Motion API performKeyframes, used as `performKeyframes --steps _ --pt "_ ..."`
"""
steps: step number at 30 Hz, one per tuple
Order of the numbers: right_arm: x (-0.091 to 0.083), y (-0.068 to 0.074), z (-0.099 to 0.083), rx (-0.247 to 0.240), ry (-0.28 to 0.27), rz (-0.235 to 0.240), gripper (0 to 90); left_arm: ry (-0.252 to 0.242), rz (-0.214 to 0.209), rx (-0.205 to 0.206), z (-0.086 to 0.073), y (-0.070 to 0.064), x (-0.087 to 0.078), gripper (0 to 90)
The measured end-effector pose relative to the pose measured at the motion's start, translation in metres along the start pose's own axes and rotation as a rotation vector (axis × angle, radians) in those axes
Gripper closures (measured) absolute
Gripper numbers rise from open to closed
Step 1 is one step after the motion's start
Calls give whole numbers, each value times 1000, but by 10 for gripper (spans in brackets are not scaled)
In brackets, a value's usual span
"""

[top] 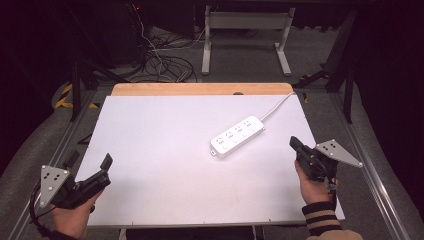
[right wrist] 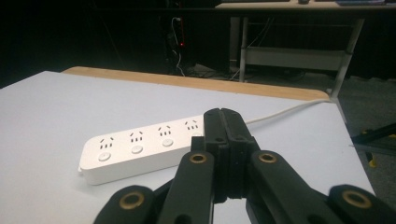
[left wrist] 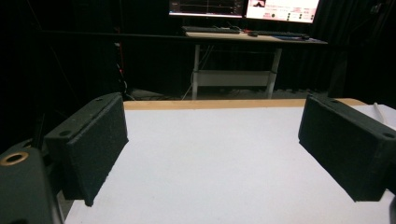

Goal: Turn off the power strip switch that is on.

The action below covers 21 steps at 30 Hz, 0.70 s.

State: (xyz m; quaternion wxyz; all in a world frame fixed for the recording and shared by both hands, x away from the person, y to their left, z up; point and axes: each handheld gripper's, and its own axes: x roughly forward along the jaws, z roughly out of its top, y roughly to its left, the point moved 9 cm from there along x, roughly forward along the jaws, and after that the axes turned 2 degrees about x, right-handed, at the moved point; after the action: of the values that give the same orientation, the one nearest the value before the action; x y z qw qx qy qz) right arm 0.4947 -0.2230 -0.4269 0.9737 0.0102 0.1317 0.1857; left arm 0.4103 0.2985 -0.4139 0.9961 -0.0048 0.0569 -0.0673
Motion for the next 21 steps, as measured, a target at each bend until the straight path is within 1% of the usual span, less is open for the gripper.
performKeyframes --steps 4,6,8,11,13,14,15,16,18,19,20,21 --pt "-1 -2 5 -2 -17 -4 900 -2 0 -2 0 0 0 86" --pt "-2 -1 13 14 -34 4 900 0 3 -1 0 1 0 86" --pt "-3 2 24 -24 -32 -5 900 -1 3 -2 0 1 1 86" --pt "1 10 36 -64 -1 4 900 -1 5 1 0 2 0 86" --pt "6 16 41 -78 36 9 900 -2 5 0 0 2 0 86" --pt "6 16 41 -78 36 9 900 -2 7 0 0 2 0 86" --pt "11 21 49 -86 54 14 900 -2 11 0 0 3 0 86" --pt "15 23 52 -82 69 19 900 1 16 -1 -1 4 -1 86" --pt "22 25 62 -78 77 23 900 4 23 6 -2 6 -2 86" --pt "22 25 62 -78 77 23 900 4 23 6 -2 6 -2 86" --pt "26 27 67 -67 72 39 900 3 28 6 -2 6 -3 86" --pt "38 26 70 -45 82 50 900 4 34 11 -2 7 -4 86"
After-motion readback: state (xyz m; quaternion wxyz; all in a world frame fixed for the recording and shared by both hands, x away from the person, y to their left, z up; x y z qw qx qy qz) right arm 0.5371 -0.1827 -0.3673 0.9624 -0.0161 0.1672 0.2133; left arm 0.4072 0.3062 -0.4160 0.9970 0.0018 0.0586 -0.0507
